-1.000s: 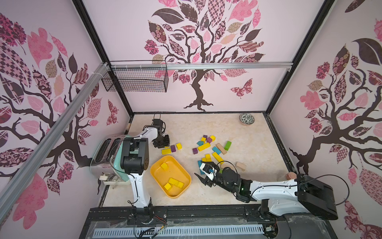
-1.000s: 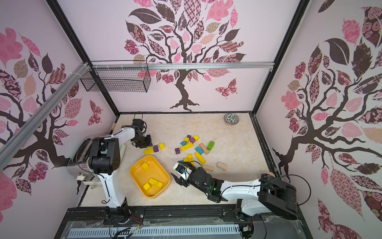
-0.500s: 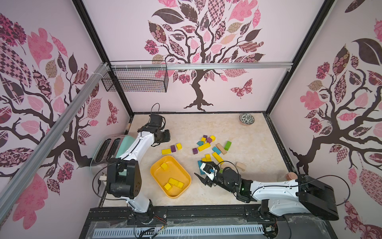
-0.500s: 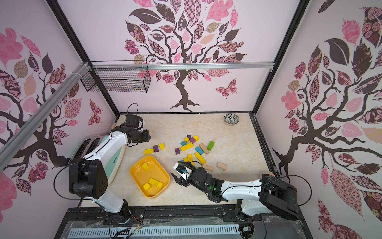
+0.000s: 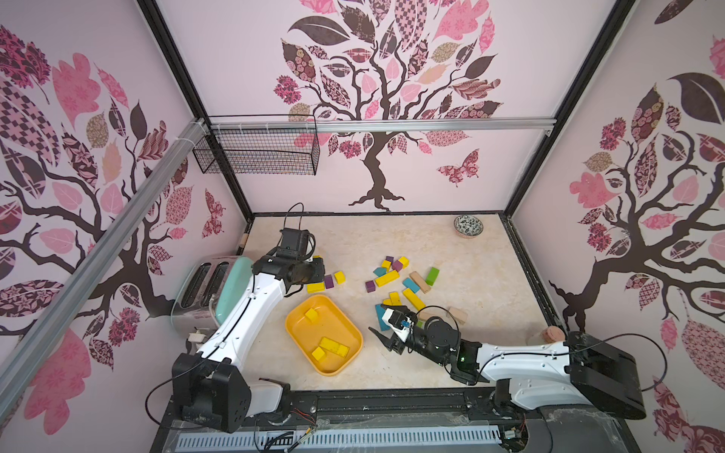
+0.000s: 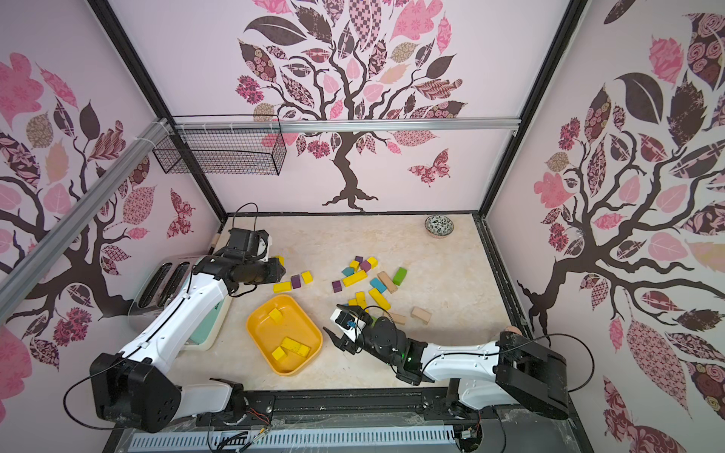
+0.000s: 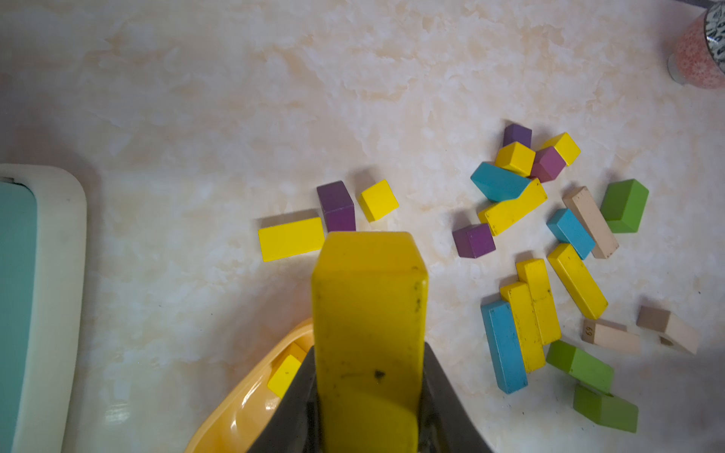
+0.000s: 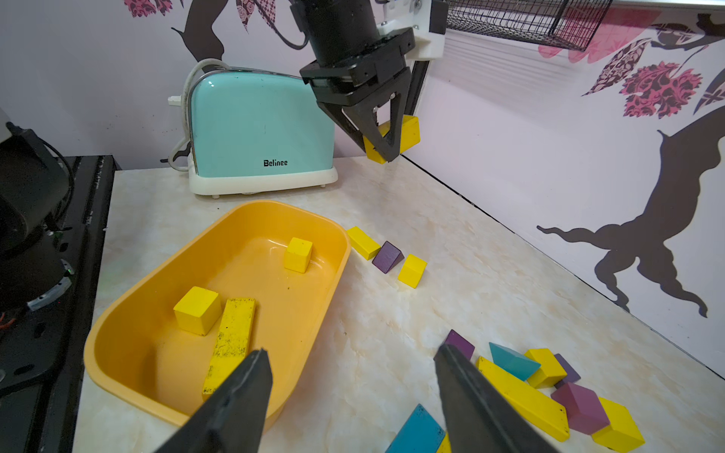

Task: Pick out the yellow building blocks
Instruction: Pick up the building block from the center of the board, then place the building block in the storage box.

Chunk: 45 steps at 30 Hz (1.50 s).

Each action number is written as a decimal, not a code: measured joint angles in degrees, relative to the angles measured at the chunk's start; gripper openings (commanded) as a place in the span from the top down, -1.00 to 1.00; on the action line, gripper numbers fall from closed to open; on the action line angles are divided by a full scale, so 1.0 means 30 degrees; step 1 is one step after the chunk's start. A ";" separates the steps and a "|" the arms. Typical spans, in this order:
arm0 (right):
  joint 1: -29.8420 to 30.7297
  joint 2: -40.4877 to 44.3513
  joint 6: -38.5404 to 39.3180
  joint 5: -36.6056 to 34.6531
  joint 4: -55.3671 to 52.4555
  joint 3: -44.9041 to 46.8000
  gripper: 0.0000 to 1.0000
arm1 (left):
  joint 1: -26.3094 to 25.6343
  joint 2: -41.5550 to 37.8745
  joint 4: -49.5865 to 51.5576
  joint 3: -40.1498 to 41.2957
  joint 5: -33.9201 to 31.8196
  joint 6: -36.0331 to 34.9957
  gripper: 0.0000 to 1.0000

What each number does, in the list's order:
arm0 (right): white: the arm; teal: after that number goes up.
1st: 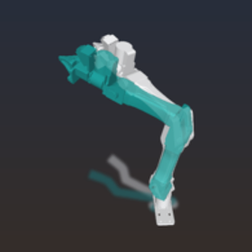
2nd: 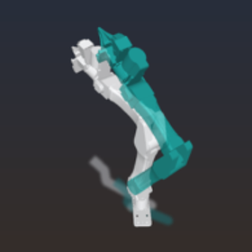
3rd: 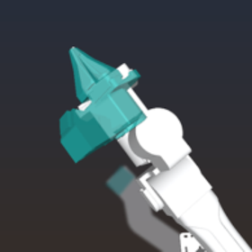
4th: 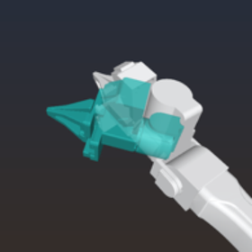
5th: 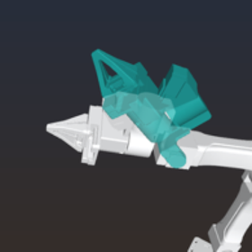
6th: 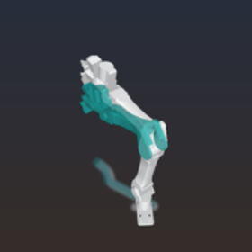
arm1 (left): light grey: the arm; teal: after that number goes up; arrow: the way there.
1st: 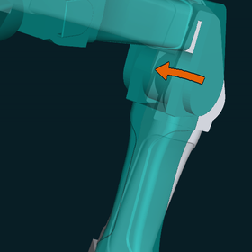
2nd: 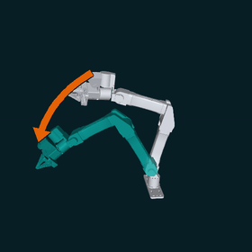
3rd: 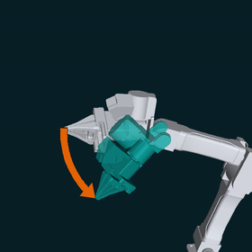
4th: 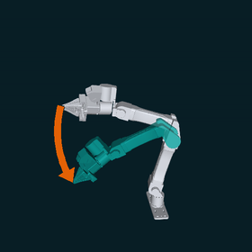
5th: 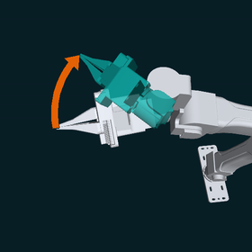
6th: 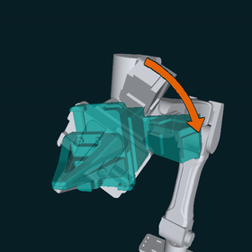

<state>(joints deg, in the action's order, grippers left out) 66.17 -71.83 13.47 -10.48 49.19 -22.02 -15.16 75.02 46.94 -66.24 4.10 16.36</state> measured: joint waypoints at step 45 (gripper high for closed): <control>0.0000 0.0007 0.0648 -0.1282 0.0495 0.0882 -0.41 | -0.6499 -0.2076 0.1851 0.6295 -0.1078 0.5770 -0.11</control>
<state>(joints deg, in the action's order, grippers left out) 66.17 -71.81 15.42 -14.33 50.68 -19.38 -34.65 68.79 52.49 -47.35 0.86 33.67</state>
